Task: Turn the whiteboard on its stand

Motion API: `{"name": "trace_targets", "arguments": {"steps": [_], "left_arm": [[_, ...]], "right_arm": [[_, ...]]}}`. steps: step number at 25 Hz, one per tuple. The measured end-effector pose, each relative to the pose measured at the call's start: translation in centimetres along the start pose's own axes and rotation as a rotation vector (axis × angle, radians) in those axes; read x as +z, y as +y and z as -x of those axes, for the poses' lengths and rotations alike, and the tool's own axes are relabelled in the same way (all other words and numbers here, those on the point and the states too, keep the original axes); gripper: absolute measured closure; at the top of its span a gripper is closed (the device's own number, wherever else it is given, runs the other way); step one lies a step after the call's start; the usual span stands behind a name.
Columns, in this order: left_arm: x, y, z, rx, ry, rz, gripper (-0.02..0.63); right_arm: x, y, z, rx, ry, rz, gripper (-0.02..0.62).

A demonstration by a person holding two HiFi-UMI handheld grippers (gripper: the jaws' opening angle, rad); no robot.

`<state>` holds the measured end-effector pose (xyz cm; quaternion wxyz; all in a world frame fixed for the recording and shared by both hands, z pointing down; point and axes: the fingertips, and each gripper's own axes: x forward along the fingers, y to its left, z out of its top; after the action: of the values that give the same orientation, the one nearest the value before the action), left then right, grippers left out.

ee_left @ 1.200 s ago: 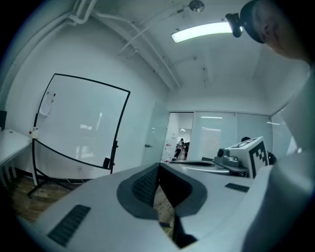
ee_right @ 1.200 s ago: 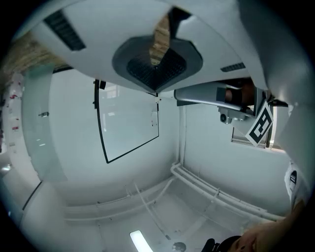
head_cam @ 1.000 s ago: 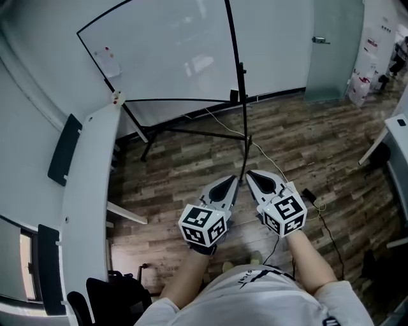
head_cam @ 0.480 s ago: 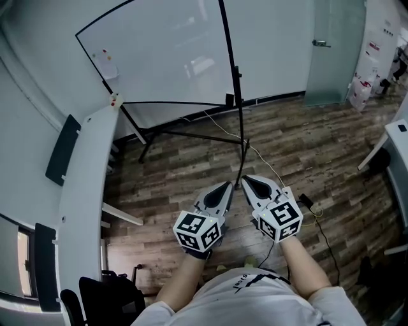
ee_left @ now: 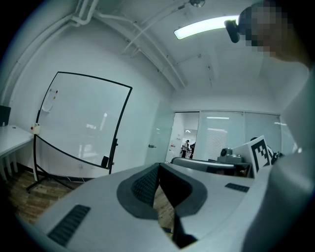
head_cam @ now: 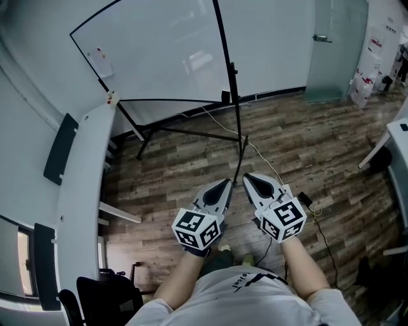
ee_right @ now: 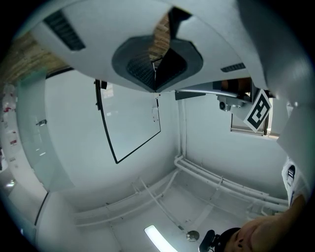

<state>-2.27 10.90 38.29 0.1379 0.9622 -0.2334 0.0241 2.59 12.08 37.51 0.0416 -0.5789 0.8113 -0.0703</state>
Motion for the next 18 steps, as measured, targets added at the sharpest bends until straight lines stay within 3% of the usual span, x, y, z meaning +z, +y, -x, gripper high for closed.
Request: {"name": "trace_targets", "arguments": {"steps": [7, 18], "left_arm": [[0.2, 3.7, -4.5, -0.015, 0.007, 0.009, 0.594], [3.7, 15.3, -13.5, -0.076, 0.024, -0.014, 0.594]], "right_arm": [[-0.7, -3.8, -4.0, -0.026, 0.025, 0.001, 0.58], [0.1, -10.8, -17.3, -0.097, 0.042, 0.011, 0.58]]}}
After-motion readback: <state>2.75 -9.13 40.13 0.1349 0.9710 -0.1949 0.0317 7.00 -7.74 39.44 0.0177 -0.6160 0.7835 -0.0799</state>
